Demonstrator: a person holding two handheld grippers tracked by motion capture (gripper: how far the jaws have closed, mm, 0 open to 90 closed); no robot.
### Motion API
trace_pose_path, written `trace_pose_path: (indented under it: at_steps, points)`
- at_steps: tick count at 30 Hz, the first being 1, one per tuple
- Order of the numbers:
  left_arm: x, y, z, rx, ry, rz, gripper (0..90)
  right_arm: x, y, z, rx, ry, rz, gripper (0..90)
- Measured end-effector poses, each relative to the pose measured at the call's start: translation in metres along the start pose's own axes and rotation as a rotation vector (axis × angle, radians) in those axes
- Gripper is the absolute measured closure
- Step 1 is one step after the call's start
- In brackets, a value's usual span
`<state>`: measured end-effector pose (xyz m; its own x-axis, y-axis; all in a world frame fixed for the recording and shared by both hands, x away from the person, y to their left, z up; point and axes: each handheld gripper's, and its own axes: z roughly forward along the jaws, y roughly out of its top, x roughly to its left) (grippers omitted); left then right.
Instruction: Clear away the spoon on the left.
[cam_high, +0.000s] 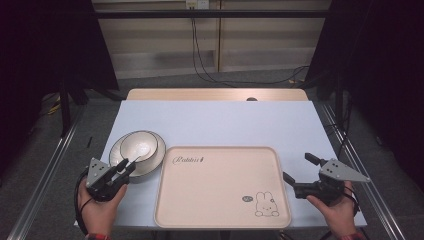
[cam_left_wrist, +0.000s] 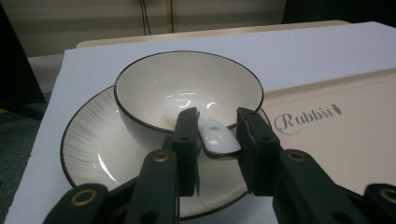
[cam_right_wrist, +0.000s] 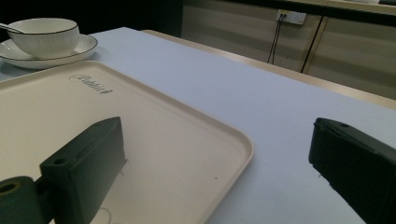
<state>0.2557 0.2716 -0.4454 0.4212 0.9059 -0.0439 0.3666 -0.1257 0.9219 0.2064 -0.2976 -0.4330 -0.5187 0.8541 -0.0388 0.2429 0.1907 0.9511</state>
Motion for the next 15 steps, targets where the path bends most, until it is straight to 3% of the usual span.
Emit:
trace_pose_path:
  at_steps: [10,15]
  points:
    - [0.0008,0.0020,-0.0018,-0.011,0.006,0.001,75.0,0.0011,0.0002,0.0003,0.002,-0.001,0.000,3.3]
    - [-0.0003,0.0032,-0.0009,-0.018,0.009,0.020,75.8,0.0005,0.0001,-0.0002,0.005,0.004,-0.005,3.3]
